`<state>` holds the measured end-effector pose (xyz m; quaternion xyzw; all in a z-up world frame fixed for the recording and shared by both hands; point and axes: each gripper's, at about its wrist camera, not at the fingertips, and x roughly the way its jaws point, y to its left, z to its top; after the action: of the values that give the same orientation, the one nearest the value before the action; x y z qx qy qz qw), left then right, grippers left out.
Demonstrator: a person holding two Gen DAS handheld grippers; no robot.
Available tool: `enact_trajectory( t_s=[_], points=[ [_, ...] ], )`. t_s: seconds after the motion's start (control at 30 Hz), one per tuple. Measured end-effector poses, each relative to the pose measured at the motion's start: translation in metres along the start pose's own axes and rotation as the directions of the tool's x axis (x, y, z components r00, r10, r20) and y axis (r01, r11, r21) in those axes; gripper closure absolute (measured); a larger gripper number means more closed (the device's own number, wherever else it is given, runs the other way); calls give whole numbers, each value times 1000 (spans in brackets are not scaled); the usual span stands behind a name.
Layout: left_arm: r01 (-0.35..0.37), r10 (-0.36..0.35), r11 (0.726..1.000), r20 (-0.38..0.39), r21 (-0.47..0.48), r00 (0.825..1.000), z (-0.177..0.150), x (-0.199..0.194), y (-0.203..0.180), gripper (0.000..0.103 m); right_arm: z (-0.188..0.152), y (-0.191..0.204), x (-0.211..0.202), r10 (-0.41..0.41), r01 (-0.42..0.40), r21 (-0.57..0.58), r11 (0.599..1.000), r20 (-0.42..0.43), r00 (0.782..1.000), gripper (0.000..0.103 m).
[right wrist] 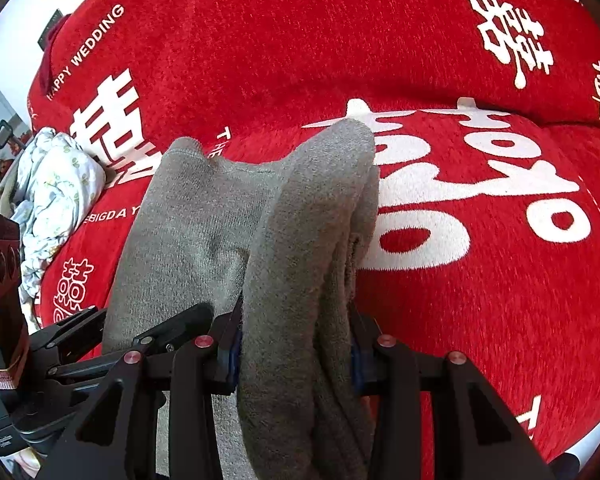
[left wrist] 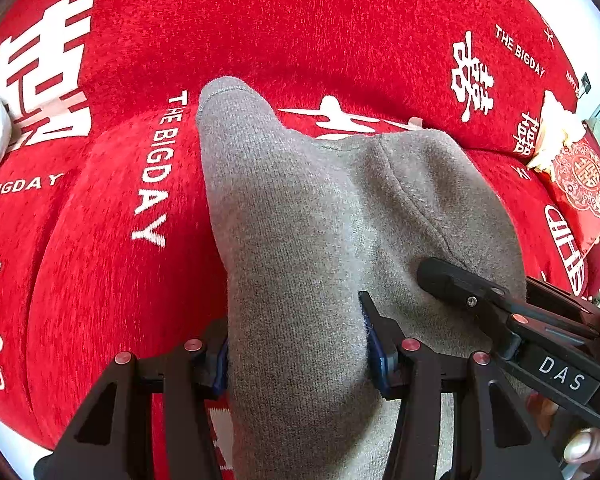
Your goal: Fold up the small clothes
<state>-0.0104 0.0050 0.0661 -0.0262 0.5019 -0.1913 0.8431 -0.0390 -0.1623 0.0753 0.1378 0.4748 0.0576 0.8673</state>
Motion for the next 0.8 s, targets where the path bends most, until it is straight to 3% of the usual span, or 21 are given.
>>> enact_trajectory(
  t_s=[0.8],
  points=[
    [-33, 32, 999, 19, 16, 999, -43, -10, -4, 49, -42, 0, -8, 27, -27, -6, 1000, 16, 1000, 60]
  ],
)
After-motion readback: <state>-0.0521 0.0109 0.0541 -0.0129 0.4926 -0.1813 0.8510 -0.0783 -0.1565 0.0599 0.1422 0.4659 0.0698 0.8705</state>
